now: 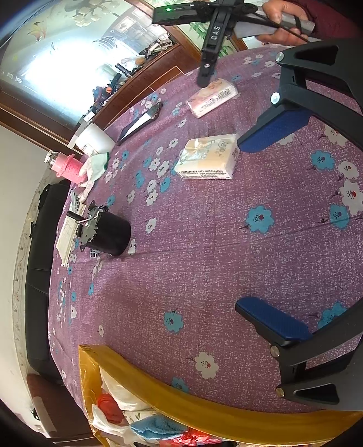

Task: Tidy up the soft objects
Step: 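Grasp pink rose tissue pack with right gripper while left approaches white pack, then grasp the white Face tissue pack with the left gripper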

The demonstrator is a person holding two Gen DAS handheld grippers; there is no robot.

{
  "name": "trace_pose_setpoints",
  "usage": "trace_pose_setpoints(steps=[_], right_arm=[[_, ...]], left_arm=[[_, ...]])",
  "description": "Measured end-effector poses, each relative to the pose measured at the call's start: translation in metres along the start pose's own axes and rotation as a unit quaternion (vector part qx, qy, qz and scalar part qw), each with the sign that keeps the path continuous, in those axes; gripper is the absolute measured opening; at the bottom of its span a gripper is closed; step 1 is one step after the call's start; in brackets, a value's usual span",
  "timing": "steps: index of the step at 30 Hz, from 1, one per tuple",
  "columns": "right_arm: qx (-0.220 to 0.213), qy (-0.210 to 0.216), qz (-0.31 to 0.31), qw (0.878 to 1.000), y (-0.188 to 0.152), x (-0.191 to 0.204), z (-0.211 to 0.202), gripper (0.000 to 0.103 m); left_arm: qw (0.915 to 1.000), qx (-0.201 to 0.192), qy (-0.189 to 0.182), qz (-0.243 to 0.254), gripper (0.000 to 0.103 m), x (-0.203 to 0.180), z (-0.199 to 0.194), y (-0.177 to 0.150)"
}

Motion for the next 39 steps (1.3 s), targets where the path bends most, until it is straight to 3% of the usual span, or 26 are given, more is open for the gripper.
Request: trace_pose_setpoints(steps=[4, 8, 12, 14, 16, 17, 20, 21, 27, 33, 39], right_arm=[[0.016, 0.03, 0.02, 0.999, -0.014, 0.006, 0.002, 0.089], [-0.02, -0.055, -0.062, 0.996, -0.006, 0.03, 0.005, 0.089], [0.014, -0.071, -0.117, 0.991, -0.004, 0.045, 0.026, 0.088], [0.015, -0.071, -0.125, 0.99, -0.009, 0.048, 0.032, 0.083], [0.014, -0.055, -0.121, 0.991, -0.011, 0.049, 0.029, 0.071], [0.015, -0.044, -0.115, 0.992, -0.013, 0.048, 0.028, 0.059], [0.01, -0.043, -0.112, 0.993, -0.017, 0.045, 0.025, 0.058], [0.009, -0.041, -0.111, 0.993, -0.017, 0.044, 0.024, 0.058], [-0.004, -0.039, -0.105, 0.994, -0.027, 0.025, 0.014, 0.058], [-0.012, -0.024, -0.074, 0.997, -0.029, -0.006, 0.008, 0.058], [-0.021, -0.026, -0.08, 0.996, -0.031, -0.007, 0.007, 0.059]], left_arm=[[1.0, -0.002, -0.005, -0.004, 0.103, 0.0, 0.0, 0.0], [1.0, -0.002, -0.005, -0.004, 0.103, 0.0, 0.0, 0.0], [1.0, -0.002, -0.005, -0.004, 0.103, 0.0, 0.0, 0.0], [1.0, 0.003, 0.003, 0.003, 0.103, -0.002, 0.001, -0.001], [0.9995, 0.013, 0.021, 0.019, 0.103, -0.007, 0.004, -0.001], [0.9987, 0.021, 0.034, 0.032, 0.103, -0.01, 0.006, -0.002], [0.9883, 0.058, 0.102, 0.097, 0.103, -0.028, 0.02, -0.007], [0.9812, 0.069, 0.127, 0.128, 0.103, -0.036, 0.025, -0.009], [0.9898, 0.083, 0.068, 0.094, 0.102, -0.049, 0.025, 0.004], [0.9877, 0.09, 0.069, 0.107, 0.102, -0.077, 0.053, 0.021], [0.9825, 0.089, 0.094, 0.135, 0.102, -0.097, 0.076, 0.03]])
Point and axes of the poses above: each gripper's, at about its wrist camera, not at the fingertips, and z roughly the way its jaws point, x to its left, y to its top, the point moved 3 cm from there along z, roughly the way its jaws point, and after that the axes turned 3 degrees about x, right-handed, at the moved point
